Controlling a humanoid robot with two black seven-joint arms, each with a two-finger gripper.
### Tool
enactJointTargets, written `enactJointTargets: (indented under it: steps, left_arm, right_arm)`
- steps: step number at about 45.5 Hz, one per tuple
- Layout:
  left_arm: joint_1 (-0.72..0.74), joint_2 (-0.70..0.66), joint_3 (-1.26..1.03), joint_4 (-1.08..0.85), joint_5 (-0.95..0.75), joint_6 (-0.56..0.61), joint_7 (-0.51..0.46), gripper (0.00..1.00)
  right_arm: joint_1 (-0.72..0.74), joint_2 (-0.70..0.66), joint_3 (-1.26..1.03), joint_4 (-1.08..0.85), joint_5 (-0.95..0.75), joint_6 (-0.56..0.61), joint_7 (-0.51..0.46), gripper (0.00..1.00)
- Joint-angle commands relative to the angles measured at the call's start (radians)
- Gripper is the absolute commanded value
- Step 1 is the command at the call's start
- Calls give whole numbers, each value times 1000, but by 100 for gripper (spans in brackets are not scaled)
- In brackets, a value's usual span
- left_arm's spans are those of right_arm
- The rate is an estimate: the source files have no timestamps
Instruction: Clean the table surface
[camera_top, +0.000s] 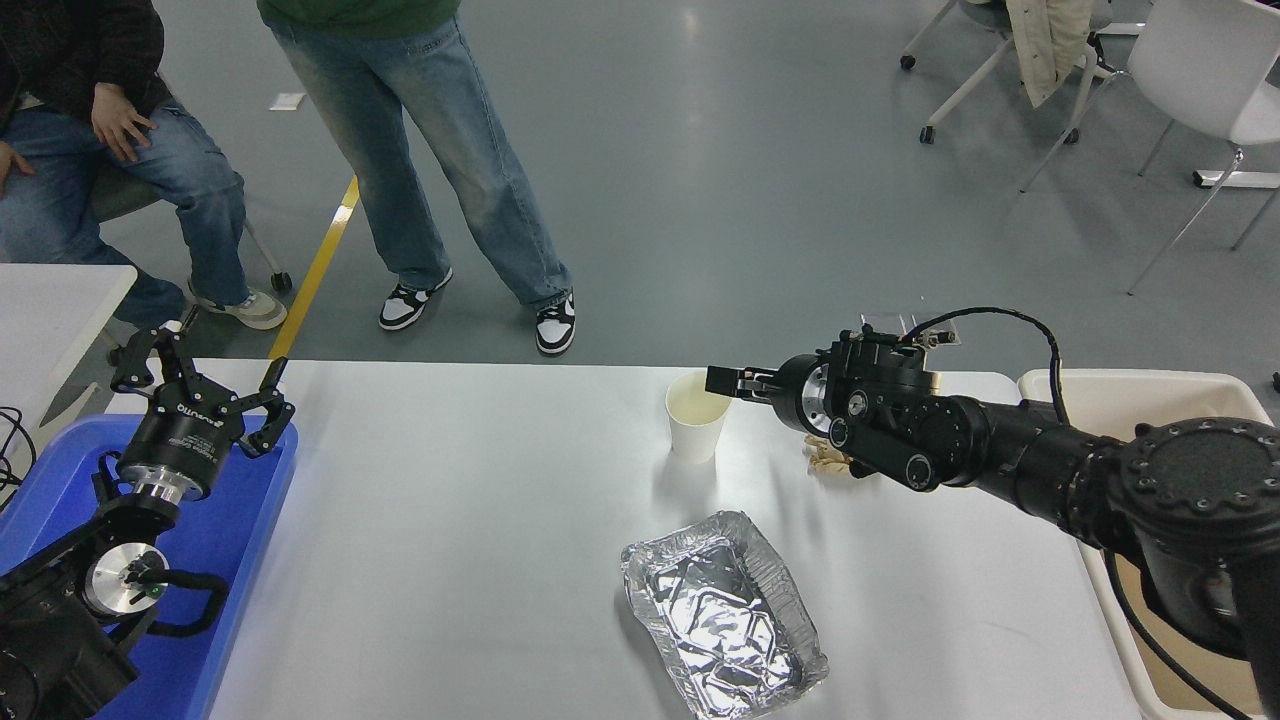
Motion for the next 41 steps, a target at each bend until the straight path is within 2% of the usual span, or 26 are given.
enactJointTargets:
  steps: [1,35,39,41]
  left_arm:
    - [0,1,0,2,0,-1,0,100]
    - [0,-1,0,0,0,0,0,100]
    - [0,-1,0,0,0,0,0,100]
    - [0,-1,0,0,0,0,0,100]
  right_arm:
    - [-21,0,5,12,-14,-21,0,100]
    - [-64,0,18,41,-9,-56,0,99]
    - [-64,0,18,41,-9,-67,1,97]
    - [-65,0,18,41,-9,-68,3,93]
